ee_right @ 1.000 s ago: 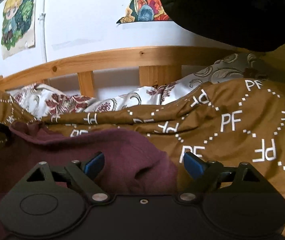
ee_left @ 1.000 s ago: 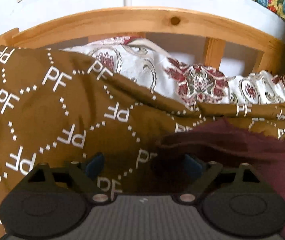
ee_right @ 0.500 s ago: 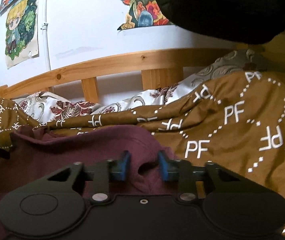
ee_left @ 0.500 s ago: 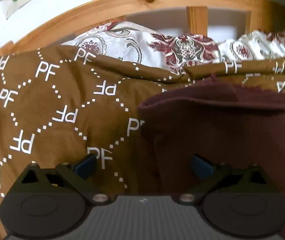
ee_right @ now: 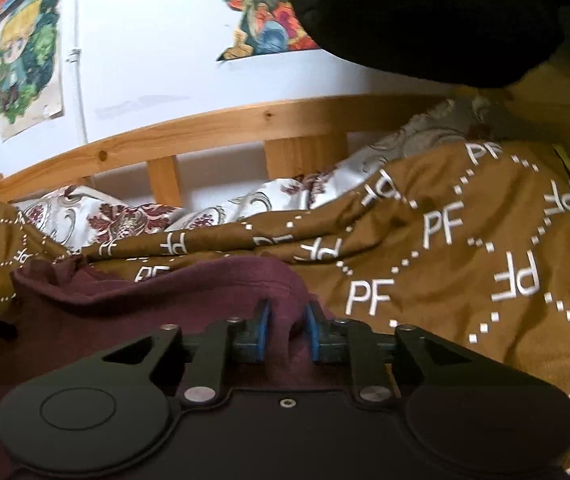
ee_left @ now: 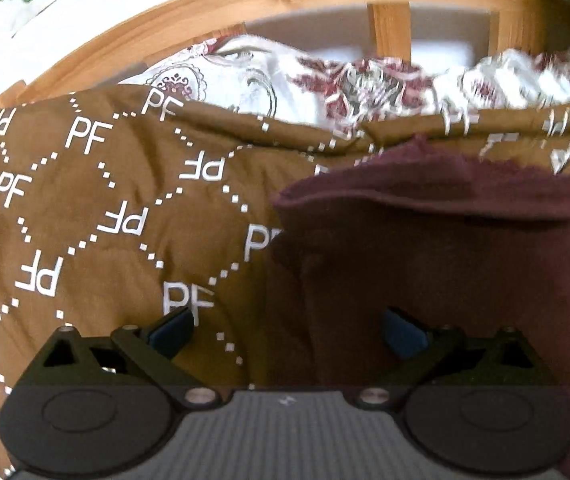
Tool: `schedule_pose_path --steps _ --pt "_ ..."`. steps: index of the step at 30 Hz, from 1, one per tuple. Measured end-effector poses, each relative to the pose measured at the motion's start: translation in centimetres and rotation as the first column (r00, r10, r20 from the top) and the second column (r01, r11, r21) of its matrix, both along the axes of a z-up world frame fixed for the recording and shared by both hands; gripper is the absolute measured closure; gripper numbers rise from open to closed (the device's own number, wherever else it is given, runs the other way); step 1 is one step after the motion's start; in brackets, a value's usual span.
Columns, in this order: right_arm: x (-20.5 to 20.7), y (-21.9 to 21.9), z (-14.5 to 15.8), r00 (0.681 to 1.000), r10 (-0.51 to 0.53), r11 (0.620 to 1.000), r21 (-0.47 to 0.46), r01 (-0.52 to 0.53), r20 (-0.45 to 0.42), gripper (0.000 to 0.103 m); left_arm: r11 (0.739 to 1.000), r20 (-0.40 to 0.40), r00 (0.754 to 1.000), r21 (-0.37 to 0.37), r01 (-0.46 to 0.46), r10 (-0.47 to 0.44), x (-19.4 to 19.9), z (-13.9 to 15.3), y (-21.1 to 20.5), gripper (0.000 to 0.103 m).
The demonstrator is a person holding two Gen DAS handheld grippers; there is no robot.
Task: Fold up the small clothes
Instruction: 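Lower the folded hem onto the sweater and open the right gripper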
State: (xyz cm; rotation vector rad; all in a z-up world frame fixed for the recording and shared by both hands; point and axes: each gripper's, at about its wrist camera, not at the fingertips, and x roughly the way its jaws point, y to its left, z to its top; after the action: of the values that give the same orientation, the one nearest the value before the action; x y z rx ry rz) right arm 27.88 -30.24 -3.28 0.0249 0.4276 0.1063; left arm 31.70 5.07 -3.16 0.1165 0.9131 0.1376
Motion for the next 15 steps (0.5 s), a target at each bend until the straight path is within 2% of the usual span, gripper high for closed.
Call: schedule_pose_path --steps 2,4,5,7,11,15 --pt "-0.2 0.1 0.1 1.000 -0.003 1.000 -0.005 0.003 0.013 0.066 0.999 0.034 0.999 -0.038 0.003 -0.002 0.0 0.5 0.1 0.001" --pt "-0.5 0.4 0.3 0.999 0.006 1.000 -0.025 -0.005 0.034 0.045 0.999 0.059 0.998 -0.044 0.006 -0.004 0.3 0.7 -0.1 0.001" --pt "-0.6 0.7 0.3 0.999 0.018 0.999 -0.039 -0.017 0.044 0.040 0.999 0.065 0.998 -0.044 0.006 -0.003 0.6 0.7 -0.3 0.001" --pt "-0.6 1.4 0.2 0.997 0.051 0.995 -0.089 -0.046 0.054 0.020 0.999 0.068 0.998 -0.049 0.000 0.003 1.4 0.6 -0.8 0.001" --pt "-0.8 2.8 -0.4 0.991 0.115 0.973 -0.206 -0.099 0.064 0.009 0.999 0.096 0.995 -0.044 -0.030 0.034 3.5 0.6 -1.5 0.001" --pt "-0.4 2.1 -0.8 0.994 0.089 0.973 -0.220 -0.072 0.067 0.004 0.986 0.116 0.982 -0.093 -0.140 0.150 5.8 0.8 -0.5 0.001"
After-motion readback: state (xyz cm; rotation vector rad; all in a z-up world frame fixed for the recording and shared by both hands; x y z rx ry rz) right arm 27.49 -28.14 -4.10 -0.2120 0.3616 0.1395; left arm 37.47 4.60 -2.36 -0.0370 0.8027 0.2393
